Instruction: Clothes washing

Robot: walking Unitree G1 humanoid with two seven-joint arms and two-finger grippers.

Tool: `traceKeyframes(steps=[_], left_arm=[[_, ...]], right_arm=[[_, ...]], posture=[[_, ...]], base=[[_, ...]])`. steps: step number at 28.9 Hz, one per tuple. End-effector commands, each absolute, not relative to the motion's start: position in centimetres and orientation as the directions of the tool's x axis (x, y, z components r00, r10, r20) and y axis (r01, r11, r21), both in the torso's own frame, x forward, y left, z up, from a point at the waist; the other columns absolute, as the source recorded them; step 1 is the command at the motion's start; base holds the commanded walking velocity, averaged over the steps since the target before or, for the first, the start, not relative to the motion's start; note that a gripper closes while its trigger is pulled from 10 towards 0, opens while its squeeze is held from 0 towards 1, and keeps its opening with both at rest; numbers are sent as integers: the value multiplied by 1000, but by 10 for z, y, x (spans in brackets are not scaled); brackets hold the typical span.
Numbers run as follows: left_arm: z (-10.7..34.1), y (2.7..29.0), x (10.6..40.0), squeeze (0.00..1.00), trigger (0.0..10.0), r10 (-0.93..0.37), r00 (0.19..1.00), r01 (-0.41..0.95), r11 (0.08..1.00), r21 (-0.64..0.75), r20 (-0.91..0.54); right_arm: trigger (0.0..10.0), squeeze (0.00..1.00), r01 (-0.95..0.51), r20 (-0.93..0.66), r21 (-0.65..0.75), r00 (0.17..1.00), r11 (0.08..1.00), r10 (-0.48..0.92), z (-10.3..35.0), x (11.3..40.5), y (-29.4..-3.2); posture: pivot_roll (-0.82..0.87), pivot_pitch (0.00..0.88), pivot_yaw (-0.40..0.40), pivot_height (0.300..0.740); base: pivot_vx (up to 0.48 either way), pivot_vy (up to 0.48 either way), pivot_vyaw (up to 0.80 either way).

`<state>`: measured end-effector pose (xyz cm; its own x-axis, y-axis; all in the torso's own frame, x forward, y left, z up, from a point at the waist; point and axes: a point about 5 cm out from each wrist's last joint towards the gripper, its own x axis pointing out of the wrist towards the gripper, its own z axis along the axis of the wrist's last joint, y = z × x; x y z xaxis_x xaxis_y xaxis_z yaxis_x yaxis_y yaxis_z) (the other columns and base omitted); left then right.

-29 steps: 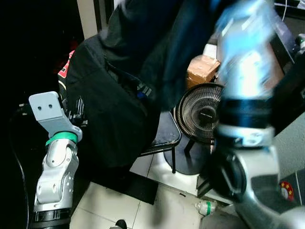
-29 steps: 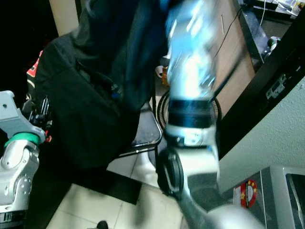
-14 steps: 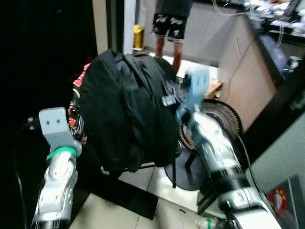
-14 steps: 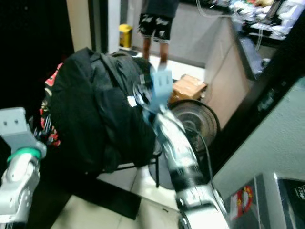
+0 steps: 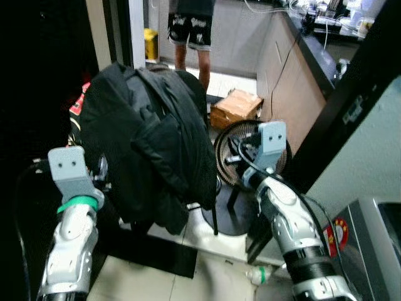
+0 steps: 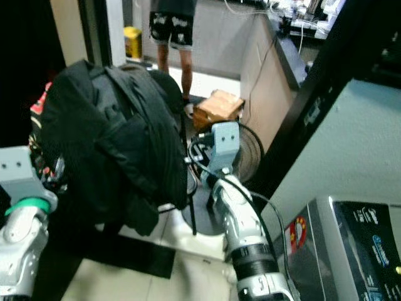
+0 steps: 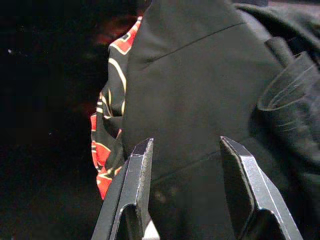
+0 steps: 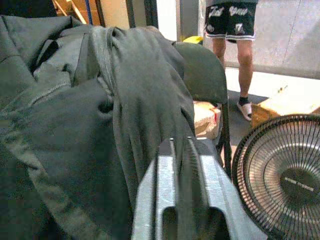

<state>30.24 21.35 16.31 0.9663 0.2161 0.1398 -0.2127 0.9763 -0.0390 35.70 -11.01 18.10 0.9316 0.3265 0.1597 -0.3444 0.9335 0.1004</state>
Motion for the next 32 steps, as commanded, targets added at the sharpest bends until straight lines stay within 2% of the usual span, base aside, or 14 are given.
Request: traceKeyframes(steps=[1, 2, 3, 4, 7, 8, 19, 27, 32], left_arm=[[154, 210, 302, 0, 10000, 205, 974, -202, 979, -37, 94], [153, 209, 302, 0, 10000, 202, 975, -200, 979, -36, 89], [153, 208, 302, 0, 10000, 201, 976, -199, 979, -34, 87], [153, 207, 302, 0, 10000, 200, 976, -198, 980, -35, 88], [153, 207, 301, 0, 10000, 199, 976, -197, 980, -35, 90], [153, 204, 302, 0, 10000, 193, 977, -190, 981, -32, 91], [160, 188, 308, 0, 10000, 150, 980, -153, 988, 15, 130], [160, 195, 312, 0, 10000, 174, 977, -179, 983, 36, 125], [153, 210, 312, 0, 10000, 187, 979, -193, 979, 64, 86]], right_arm=[[10000, 1000, -341, 160, 116, 934, 933, 321, 179, 357, -110], [10000, 949, -341, 145, 117, 935, 933, 324, 177, 357, -108], [10000, 949, -341, 135, 117, 936, 933, 326, 175, 357, -107], [10000, 796, -340, 124, 112, 937, 934, 326, 173, 357, -106], [10000, 796, -338, 116, 105, 938, 935, 326, 172, 357, -105], [10000, 0, -338, 111, 97, 938, 936, 327, 171, 356, -104], [10000, 0, -383, 106, 45, 920, 923, 377, 165, 353, -90], [10000, 0, -388, 83, 18, 919, 921, 386, 157, 353, -85], [10000, 0, -351, 62, 38, 935, 936, 348, 147, 350, -83]], posture=[[131, 25, -33, 740], [131, 23, -34, 740], [131, 23, -34, 740], [133, 22, -35, 740], [133, 22, -35, 740], [130, 21, -35, 740], [129, 0, -32, 740], [156, 0, -22, 740], [162, 0, 29, 740]], base=[[0, 0, 0], [0, 0, 0], [0, 0, 0], [0, 0, 0], [0, 0, 0], [0, 0, 0], [0, 0, 0], [0, 0, 0], [0, 0, 0]])
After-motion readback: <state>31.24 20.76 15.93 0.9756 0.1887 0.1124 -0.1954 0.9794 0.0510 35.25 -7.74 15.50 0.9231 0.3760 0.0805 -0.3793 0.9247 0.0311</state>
